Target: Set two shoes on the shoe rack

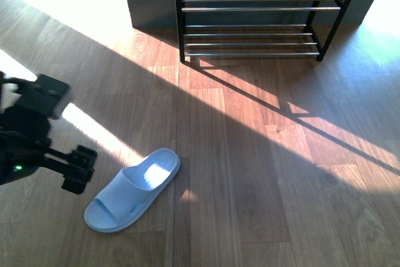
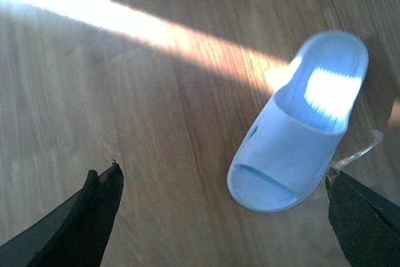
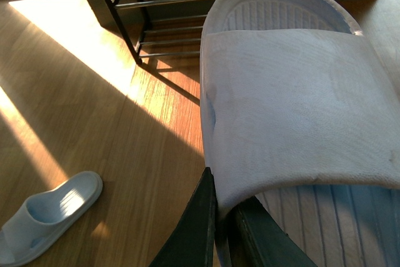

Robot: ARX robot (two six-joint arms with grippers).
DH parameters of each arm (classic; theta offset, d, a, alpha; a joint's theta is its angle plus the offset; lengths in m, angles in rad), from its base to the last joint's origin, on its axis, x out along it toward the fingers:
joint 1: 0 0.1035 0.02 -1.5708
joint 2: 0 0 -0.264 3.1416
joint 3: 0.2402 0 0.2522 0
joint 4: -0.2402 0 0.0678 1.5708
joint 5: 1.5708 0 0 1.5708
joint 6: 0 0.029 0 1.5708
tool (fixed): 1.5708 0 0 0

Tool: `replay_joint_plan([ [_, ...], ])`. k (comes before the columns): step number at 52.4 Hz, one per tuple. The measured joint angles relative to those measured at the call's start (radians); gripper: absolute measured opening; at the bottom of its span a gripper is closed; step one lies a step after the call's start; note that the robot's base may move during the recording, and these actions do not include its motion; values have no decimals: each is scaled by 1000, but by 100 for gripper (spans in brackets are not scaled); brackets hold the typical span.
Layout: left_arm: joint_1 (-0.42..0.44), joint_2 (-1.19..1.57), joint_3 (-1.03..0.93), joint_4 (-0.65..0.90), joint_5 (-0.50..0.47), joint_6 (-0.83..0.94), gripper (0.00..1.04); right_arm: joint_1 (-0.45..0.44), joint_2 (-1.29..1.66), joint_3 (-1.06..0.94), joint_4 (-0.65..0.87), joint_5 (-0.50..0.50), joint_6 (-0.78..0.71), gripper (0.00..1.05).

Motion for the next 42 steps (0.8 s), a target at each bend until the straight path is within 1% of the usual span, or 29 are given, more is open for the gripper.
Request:
replay_joint_plan([
  [1, -6, 25, 23, -10, 10, 84, 95, 0, 0, 0, 0, 0, 0, 1],
  [3, -16, 65, 58, -23, 26, 183, 95, 0, 0, 0, 0, 0, 0, 1],
  [6, -25, 121, 102, -41, 45, 295, 95, 0, 0, 0, 0, 0, 0, 1],
  [10, -43, 248, 202, -86, 64, 552, 95, 0, 0, 0, 0, 0, 0, 1],
  [13, -56, 342, 273, -116, 110, 692, 95, 0, 0, 0, 0, 0, 0, 1],
  [17, -86, 452, 351, -132, 151, 830, 95, 0, 0, 0, 0, 0, 0, 1],
  [24, -141, 563, 454, -226, 212, 943, 95, 0, 0, 0, 0, 0, 0, 1],
  [33, -154, 650, 576, -285, 178, 990, 95, 0, 0, 0, 0, 0, 0, 1],
  [42, -151, 695, 636, -340, 153, 994, 95, 0, 0, 0, 0, 0, 0, 1],
])
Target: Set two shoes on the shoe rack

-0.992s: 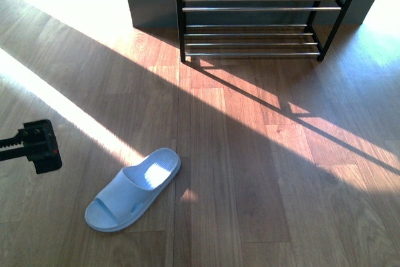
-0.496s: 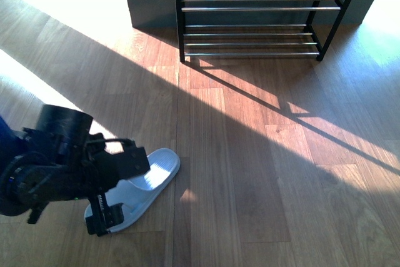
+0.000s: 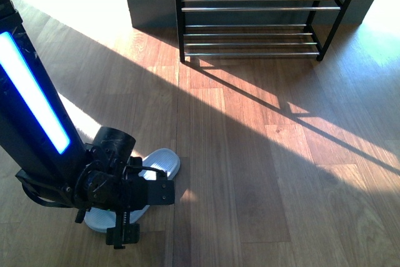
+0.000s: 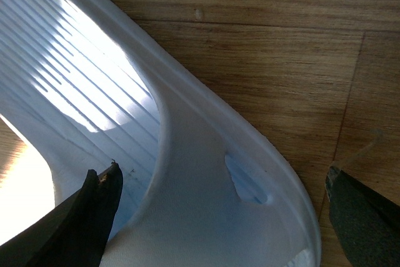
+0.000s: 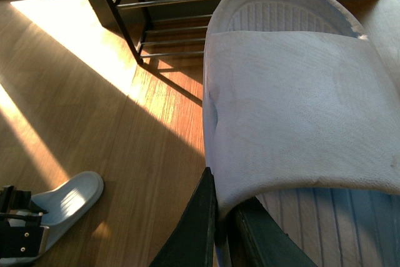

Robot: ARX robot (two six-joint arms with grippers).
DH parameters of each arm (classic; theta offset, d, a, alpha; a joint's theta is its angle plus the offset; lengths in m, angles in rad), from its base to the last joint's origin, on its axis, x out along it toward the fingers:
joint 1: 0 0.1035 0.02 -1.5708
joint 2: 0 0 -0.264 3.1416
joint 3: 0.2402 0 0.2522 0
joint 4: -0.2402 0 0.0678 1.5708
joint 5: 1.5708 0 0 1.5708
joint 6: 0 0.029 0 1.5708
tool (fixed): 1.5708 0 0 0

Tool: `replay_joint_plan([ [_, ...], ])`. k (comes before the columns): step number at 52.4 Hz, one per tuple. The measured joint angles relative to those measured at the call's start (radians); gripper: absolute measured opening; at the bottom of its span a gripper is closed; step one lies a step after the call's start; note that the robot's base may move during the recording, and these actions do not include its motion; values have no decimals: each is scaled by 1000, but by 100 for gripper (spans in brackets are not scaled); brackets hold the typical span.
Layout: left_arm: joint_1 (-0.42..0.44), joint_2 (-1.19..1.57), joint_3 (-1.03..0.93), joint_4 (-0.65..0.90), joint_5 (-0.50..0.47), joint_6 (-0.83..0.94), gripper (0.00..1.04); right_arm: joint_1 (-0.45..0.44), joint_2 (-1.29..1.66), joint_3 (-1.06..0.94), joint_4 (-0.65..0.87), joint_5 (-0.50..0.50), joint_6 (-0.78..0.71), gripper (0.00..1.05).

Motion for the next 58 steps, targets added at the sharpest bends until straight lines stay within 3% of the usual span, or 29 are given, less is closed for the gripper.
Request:
replay_joint_plan([
  [4, 0, 8, 17, -12, -6, -4, 95, 0, 0, 0, 0, 0, 0, 1],
  [12, 0, 21, 37, -17, -35, -13, 77, 0, 0, 0, 0, 0, 0, 1],
  [18, -3, 23, 48, -51, -62, -37, 56, 0, 0, 0, 0, 0, 0, 1],
  [29, -10, 23, 54, -78, -90, -113, 28, 0, 0, 0, 0, 0, 0, 1],
  [39, -5, 3, 39, -61, -78, -285, 4, 0, 0, 0, 0, 0, 0, 1],
  [44, 3, -32, -15, 29, -55, -455, 2, 0, 0, 0, 0, 0, 0, 1],
  [49, 24, -126, -92, 206, -60, -732, 2, 0, 0, 0, 0, 0, 0, 1],
  [55, 68, -329, -212, 389, -138, -1095, 2, 0, 0, 0, 0, 0, 0, 1],
  [58, 90, -399, -262, 438, -154, -1190, 2, 0, 0, 0, 0, 0, 0, 1],
])
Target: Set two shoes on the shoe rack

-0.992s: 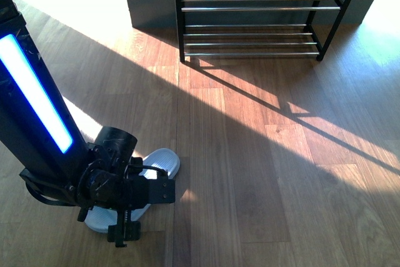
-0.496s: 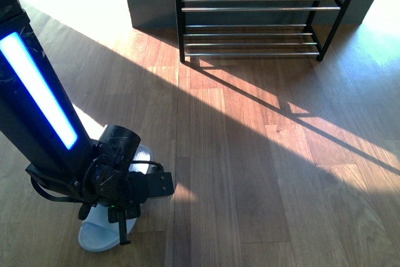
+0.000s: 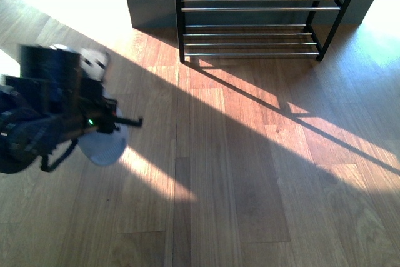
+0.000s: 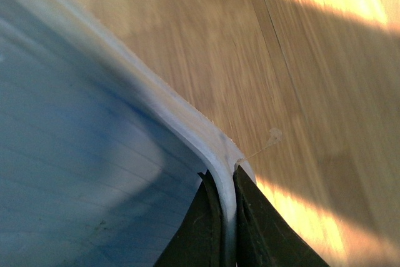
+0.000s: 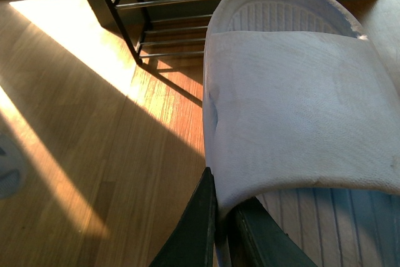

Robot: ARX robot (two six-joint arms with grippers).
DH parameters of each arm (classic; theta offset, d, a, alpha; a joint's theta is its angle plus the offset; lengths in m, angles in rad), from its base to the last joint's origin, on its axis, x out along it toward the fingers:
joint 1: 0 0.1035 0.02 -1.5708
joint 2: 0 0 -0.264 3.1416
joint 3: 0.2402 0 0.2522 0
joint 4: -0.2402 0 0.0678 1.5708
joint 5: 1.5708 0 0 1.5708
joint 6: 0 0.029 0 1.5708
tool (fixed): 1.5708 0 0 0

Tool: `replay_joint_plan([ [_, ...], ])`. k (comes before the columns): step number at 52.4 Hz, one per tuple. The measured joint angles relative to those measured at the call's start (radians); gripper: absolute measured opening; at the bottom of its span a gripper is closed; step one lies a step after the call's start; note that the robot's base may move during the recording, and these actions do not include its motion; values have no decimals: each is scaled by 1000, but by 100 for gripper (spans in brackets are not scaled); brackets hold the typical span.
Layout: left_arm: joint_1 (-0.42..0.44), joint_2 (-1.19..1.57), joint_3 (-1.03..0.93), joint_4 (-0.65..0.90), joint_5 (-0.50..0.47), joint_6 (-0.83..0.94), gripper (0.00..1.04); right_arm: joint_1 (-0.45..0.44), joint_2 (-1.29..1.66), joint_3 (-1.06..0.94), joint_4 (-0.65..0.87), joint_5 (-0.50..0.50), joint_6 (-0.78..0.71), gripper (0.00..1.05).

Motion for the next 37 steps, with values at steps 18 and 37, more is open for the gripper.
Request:
replay_joint_plan([
  [18, 198, -464, -404, 305, -63, -875, 2, 0, 0, 0, 0, 0, 0, 1],
  [37, 207, -668, -695, 563, -119, -1431, 2, 0, 0, 0, 0, 0, 0, 1],
])
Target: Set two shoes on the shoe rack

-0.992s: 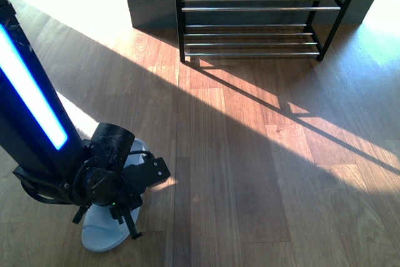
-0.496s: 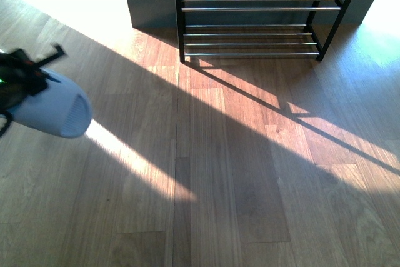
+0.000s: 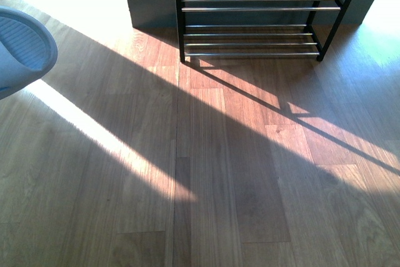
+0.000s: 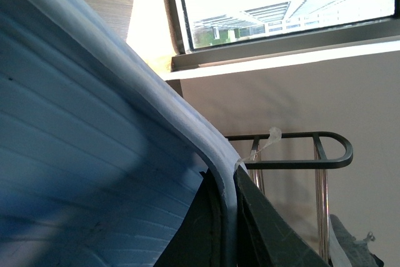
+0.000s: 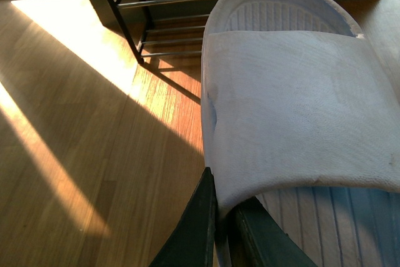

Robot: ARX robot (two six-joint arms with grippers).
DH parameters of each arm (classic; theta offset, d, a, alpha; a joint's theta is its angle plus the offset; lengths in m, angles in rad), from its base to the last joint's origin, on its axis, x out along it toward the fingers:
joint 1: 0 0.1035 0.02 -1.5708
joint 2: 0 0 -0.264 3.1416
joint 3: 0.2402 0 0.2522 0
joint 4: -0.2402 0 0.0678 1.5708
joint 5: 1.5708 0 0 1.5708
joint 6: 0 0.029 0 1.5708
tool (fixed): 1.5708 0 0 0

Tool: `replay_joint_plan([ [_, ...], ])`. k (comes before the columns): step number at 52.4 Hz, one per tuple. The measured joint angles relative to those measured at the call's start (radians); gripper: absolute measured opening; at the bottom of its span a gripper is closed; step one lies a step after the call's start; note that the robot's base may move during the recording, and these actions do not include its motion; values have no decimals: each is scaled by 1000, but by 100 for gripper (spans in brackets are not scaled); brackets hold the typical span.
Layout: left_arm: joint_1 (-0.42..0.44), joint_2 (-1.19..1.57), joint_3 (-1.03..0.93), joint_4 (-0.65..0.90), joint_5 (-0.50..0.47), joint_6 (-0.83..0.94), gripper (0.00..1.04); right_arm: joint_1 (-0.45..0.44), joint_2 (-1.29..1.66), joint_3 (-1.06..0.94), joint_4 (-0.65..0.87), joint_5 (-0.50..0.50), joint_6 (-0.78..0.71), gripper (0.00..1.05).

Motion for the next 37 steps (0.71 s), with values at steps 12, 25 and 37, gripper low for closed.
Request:
replay_joint_plan([
  [12, 4, -9, -43, 0, 6, -27, 2, 0, 0, 0, 0, 0, 0, 1],
  [25, 7, -22, -90, 0, 6, -53, 2, 0, 0, 0, 0, 0, 0, 1],
  [37, 13, -43, -124, 0, 6, -72, 2, 0, 0, 0, 0, 0, 0, 1],
])
